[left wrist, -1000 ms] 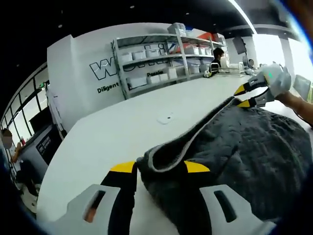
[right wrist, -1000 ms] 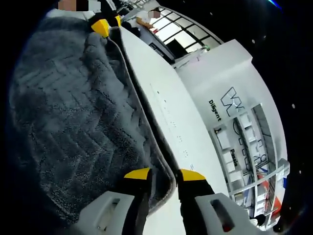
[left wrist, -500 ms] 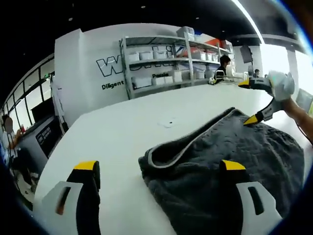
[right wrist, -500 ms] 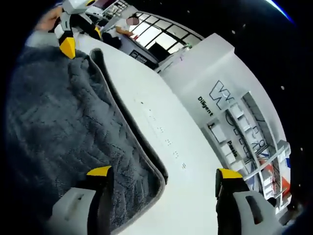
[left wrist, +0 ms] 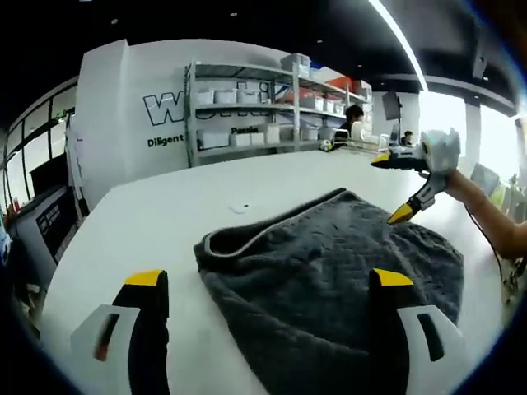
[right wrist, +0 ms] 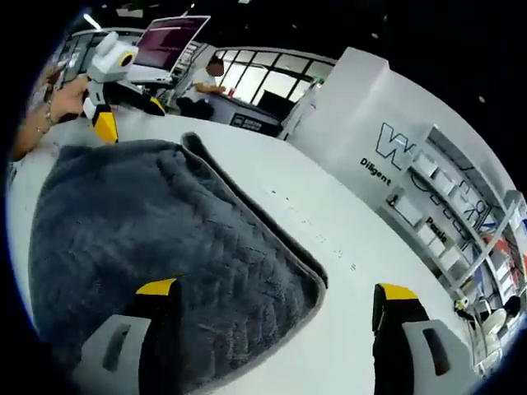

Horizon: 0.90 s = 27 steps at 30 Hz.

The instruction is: Open the folded towel by lifting each exposed corner and separating the folded layers until the towel lies flat within the target outline without major curled edges

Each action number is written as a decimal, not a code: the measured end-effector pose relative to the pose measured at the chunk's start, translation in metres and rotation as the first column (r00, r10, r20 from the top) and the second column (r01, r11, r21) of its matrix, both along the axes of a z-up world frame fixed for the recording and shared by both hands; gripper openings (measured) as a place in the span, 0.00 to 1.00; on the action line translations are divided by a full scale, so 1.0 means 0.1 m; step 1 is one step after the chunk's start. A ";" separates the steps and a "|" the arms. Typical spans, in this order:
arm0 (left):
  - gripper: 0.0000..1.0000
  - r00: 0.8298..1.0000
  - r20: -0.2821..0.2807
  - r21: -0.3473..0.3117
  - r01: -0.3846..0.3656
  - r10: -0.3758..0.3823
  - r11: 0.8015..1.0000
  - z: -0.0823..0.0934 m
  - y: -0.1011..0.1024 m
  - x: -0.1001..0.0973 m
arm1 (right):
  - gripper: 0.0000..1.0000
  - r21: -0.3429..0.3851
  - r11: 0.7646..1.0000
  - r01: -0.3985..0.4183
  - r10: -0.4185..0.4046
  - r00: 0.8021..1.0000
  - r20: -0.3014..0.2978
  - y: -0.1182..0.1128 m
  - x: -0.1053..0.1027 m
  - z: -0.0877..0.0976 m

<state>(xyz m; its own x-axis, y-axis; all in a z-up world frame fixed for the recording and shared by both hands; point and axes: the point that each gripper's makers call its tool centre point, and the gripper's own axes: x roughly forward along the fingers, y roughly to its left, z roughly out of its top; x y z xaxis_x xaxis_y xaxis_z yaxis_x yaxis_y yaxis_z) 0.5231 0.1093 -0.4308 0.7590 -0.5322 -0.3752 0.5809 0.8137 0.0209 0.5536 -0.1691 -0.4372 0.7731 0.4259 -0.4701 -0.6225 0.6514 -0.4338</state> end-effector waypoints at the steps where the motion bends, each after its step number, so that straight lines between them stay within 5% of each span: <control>1: 0.99 1.000 0.002 0.007 0.007 -0.007 1.000 0.00 0.00 -0.04 | 0.79 0.000 1.000 -0.004 0.004 1.000 -0.003 -0.03 -0.06 0.00; 3: 0.98 1.000 0.007 0.025 0.028 -0.028 0.999 0.01 -0.01 -0.15 | 0.62 0.018 1.000 -0.017 0.018 0.998 -0.052 -0.09 -0.12 -0.03; 7: 0.88 0.996 0.012 0.026 0.085 -0.085 0.996 0.04 -0.07 -0.32 | 0.59 0.067 0.996 -0.054 0.062 0.992 -0.113 -0.08 -0.32 -0.08; 11: 0.70 0.993 0.005 0.039 0.120 -0.120 0.992 0.01 -0.10 -0.39 | 0.38 0.102 0.985 -0.142 0.157 0.975 -0.154 0.00 -0.61 -0.10; 18: 0.39 0.984 -0.045 0.002 0.173 -0.172 0.985 -0.08 -0.13 -0.41 | 0.36 0.126 0.976 -0.178 0.204 0.949 -0.241 -0.01 -0.81 -0.25; 27: 0.31 0.976 -0.108 0.086 0.197 -0.187 0.977 -0.36 -0.10 -0.42 | 0.32 0.193 0.963 -0.188 0.243 0.916 -0.320 0.00 -0.93 -0.49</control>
